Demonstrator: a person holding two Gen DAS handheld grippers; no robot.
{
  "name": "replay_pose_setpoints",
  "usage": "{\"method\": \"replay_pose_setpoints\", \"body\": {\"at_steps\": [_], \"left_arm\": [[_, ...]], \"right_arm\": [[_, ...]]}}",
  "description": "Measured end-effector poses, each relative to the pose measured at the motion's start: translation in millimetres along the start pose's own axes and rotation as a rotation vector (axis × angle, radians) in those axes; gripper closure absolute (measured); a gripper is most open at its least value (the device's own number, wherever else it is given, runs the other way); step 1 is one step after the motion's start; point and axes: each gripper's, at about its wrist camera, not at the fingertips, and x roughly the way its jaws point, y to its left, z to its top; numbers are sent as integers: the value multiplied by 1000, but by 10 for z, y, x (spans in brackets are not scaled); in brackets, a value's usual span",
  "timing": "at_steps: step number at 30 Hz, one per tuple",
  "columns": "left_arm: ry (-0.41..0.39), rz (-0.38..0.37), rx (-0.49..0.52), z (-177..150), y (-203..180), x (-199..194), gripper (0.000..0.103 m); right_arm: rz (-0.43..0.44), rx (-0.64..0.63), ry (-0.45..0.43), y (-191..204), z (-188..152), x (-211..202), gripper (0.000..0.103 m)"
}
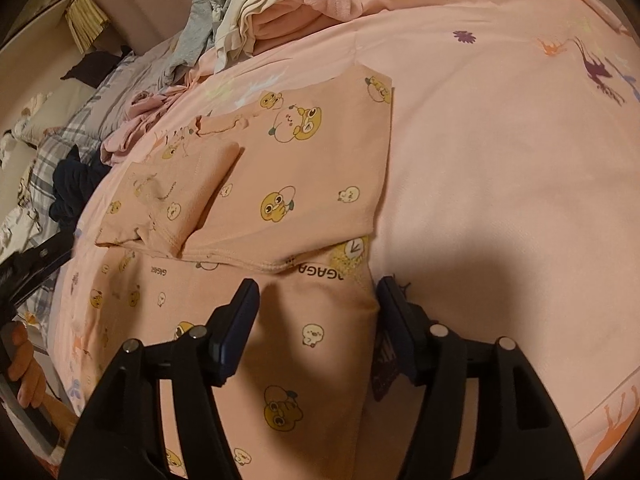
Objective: Fold small clothes
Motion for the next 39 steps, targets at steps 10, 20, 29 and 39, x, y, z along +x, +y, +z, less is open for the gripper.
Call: {"method": "replay_pose_setpoints", "body": {"at_steps": [10, 20, 29, 39], "left_arm": [[7, 128, -48, 81, 768, 325, 56], [147, 4, -18, -101, 614, 766, 56], [125, 28, -117, -47, 684, 840, 73], [142, 49, -155, -76, 784, 782, 82]], "right_arm": [[-112, -183, 12, 272, -26, 158, 15], [-156, -200, 5, 330, -16, 212, 10], [-159, -136, 55, 317, 86, 110, 22], [21, -54, -78, 729, 504, -202, 22]]}}
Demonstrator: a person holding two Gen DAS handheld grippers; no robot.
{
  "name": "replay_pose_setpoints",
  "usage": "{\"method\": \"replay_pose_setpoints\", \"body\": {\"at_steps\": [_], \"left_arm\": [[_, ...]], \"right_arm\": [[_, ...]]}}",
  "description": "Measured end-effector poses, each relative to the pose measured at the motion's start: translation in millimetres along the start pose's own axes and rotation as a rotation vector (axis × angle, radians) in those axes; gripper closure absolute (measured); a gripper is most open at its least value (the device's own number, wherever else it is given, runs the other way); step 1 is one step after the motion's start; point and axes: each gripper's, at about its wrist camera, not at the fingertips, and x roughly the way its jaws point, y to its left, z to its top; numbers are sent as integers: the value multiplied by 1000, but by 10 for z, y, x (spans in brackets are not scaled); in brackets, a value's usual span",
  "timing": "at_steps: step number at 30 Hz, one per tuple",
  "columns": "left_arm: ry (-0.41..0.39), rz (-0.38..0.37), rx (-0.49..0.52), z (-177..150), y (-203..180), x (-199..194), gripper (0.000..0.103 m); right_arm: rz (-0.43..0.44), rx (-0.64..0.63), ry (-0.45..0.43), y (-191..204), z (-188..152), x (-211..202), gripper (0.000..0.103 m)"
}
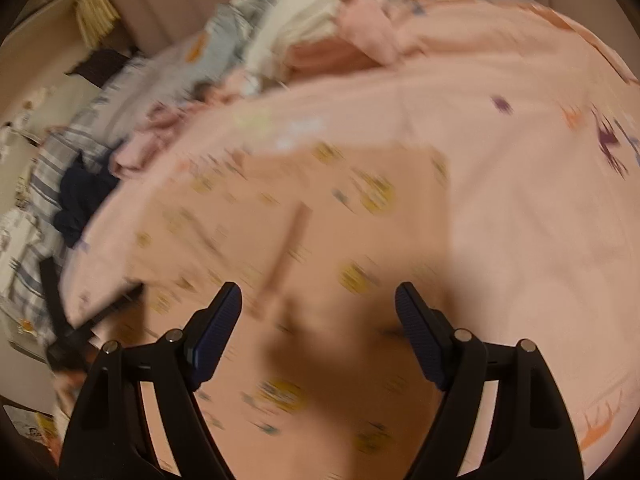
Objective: Fold small clothes
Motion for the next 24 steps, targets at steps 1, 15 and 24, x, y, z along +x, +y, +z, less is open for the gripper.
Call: {"method": "replay_pose_setpoints", "body": {"at_steps": [1, 15, 24], "left_arm": [[4, 2, 0, 6, -4, 7, 82], [2, 11, -5, 17, -27, 31, 81], [-39, 76, 20, -5, -122, 58, 81]], "right_arm": [[11, -24, 2, 114, 37, 66, 21], [-76, -136, 1, 333, 240, 476, 88], [-180, -54, -8, -134, 206, 274, 91]]}}
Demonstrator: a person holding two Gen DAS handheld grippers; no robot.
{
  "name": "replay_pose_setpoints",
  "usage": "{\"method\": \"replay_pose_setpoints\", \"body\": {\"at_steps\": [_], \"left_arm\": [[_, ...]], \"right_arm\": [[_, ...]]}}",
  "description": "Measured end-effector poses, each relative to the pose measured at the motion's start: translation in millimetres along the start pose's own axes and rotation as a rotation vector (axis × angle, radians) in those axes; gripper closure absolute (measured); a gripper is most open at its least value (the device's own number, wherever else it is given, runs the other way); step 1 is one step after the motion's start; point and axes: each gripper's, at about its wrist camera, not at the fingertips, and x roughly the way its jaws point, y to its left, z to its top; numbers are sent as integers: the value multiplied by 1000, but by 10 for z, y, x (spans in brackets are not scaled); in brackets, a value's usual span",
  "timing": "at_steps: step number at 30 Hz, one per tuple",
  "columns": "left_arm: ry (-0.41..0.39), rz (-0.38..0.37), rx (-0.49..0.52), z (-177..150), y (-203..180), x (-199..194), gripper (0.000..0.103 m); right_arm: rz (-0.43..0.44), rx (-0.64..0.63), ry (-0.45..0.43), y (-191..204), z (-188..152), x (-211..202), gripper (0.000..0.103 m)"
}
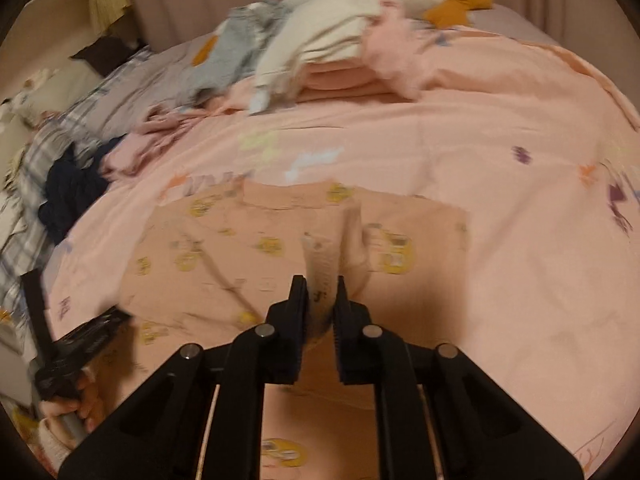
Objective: Fold small clothes
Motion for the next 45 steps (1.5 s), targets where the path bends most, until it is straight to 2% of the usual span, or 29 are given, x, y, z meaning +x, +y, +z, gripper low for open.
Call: {"method": "replay_pose_setpoints", "body": {"at_steps": [3, 5, 7, 9, 14, 17, 18, 20, 22, 23, 24, 25, 26, 27, 28, 29, 31, 33, 34, 35, 36, 38, 40, 42, 43, 45], "left_arm": [[-2, -6, -10, -2, 21, -4, 81], [-6, -1, 8, -5, 7, -8, 81], [-14, 10, 16, -17, -11, -9, 81], [-21, 28, 27, -27, -43, -16, 81], [-40, 55, 48, -55, -84, -21, 81], [-39, 65, 54, -50, -92, -17, 81], [-38, 62, 48, -45, -85, -15, 81], [-38, 57, 44, -49, -79, -12, 81], [-40, 65, 50, -50, -85, -11, 79], [-43, 72, 53, -57, -91, -11, 78], [-45, 76, 56, -60, -103, -12, 78], [-47, 87, 65, -61, -118, -12, 77], [-47, 96, 70, -65, -125, -11, 76], [-48, 102, 74, -66, -125, -12, 75], [-45, 111, 77, -65, -126, -11, 72], [-42, 132, 79, -64, -129, -23, 67], [-35, 178, 86, -78, -135, -62, 60], [-19, 216, 86, -100, -121, -127, 61], [-19, 267, 76, -116, -98, -208, 64], [-39, 322, 74, -134, -75, -320, 66], [-59, 336, 74, -147, -59, -391, 66], [-112, 287, 61, -143, -5, -603, 66], [-156, 149, -7, -112, 116, -760, 66], [-184, 25, -63, -84, 194, -759, 66], [-163, 13, -58, -66, 177, -703, 66], [-83, 38, 2, -45, 70, -501, 66]], "right_arm": [[37, 36, 52, -206, -125, 103, 92], [19, 20, 76, -269, -222, 153, 92], [-10, -5, 85, -276, -313, 169, 92], [9, 5, 68, -297, -369, 136, 92], [36, 13, -177, -251, -250, -310, 96], [164, -11, -295, -154, -161, -667, 96], [180, -23, -308, -133, -158, -710, 96], [116, -52, -274, -120, -174, -645, 94], [-22, -26, -134, -231, -233, -278, 93], [-45, -3, -60, -300, -283, -111, 92], [-49, 29, 58, -384, -349, 111, 92], [-39, 42, 90, -421, -384, 183, 93], [-41, 19, 53, -403, -405, 115, 93], [-52, -10, 54, -362, -400, 57, 91], [-70, -49, 67, -300, -394, -25, 82], [-91, -66, 75, -272, -394, -85, 79], [-116, -48, 29, -274, -381, -284, 78], [-78, -29, -13, -345, -334, -380, 77], [-31, -11, -48, -365, -304, -432, 77], [5, 6, -73, -373, -317, -466, 77], [29, 16, -81, -368, -316, -446, 77], [70, 17, -60, -307, -317, -324, 77], [104, 15, -5, -243, -329, -109, 78], [72, 34, 87, -257, -405, 96, 79], [49, 32, 142, -272, -459, 206, 82], [66, 11, 98, -273, -516, 131, 82]]}}
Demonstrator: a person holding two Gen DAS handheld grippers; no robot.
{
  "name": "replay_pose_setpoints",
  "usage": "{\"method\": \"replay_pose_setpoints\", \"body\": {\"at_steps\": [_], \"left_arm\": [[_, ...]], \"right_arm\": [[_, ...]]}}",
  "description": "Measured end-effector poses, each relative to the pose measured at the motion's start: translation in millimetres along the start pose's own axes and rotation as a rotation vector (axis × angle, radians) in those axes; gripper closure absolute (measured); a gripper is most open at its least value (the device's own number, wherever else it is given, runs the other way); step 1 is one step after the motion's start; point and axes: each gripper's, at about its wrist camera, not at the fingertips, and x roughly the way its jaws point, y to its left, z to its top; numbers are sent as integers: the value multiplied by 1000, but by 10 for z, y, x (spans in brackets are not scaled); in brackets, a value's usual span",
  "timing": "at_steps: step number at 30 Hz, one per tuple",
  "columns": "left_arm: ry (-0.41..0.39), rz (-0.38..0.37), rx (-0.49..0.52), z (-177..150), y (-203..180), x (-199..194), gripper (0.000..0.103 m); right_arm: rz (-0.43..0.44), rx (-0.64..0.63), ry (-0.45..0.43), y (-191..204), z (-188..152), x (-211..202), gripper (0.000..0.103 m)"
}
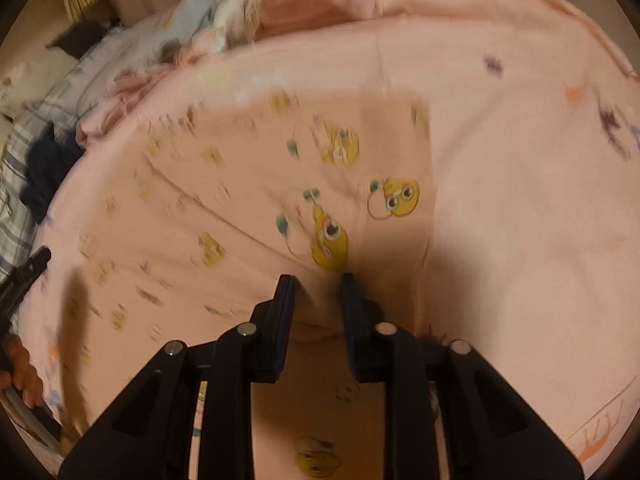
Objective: Fold small clothes
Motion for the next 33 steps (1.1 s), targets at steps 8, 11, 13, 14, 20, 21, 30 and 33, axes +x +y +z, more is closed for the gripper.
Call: {"method": "replay_pose_setpoints", "body": {"at_steps": [8, 11, 13, 14, 20, 21, 30, 33], "left_arm": [[157, 57, -79, -107, 64, 348, 66], [161, 54, -112, -167, 114, 292, 66], [159, 66, -99, -242, 89, 255, 65], [154, 69, -94, -269, 88, 240, 64], [145, 69, -99, -433, 165, 127, 58], [147, 66, -94, -461, 176, 105, 58], [96, 58, 4, -677, 212, -30, 54], [103, 67, 11, -698, 242, -47, 50]], "right_arm": [[5, 6, -57, 105, -262, -625, 76], [133, 63, -54, 132, -536, -809, 68], [180, 89, -60, 146, -744, -870, 66], [190, 94, -58, 180, -838, -873, 66], [240, -5, -77, 618, -1200, -866, 60], [262, -3, -71, 631, -1223, -856, 54], [216, 63, -36, 460, -1363, -849, 34], [170, 47, -70, 422, -1402, -949, 34]]}}
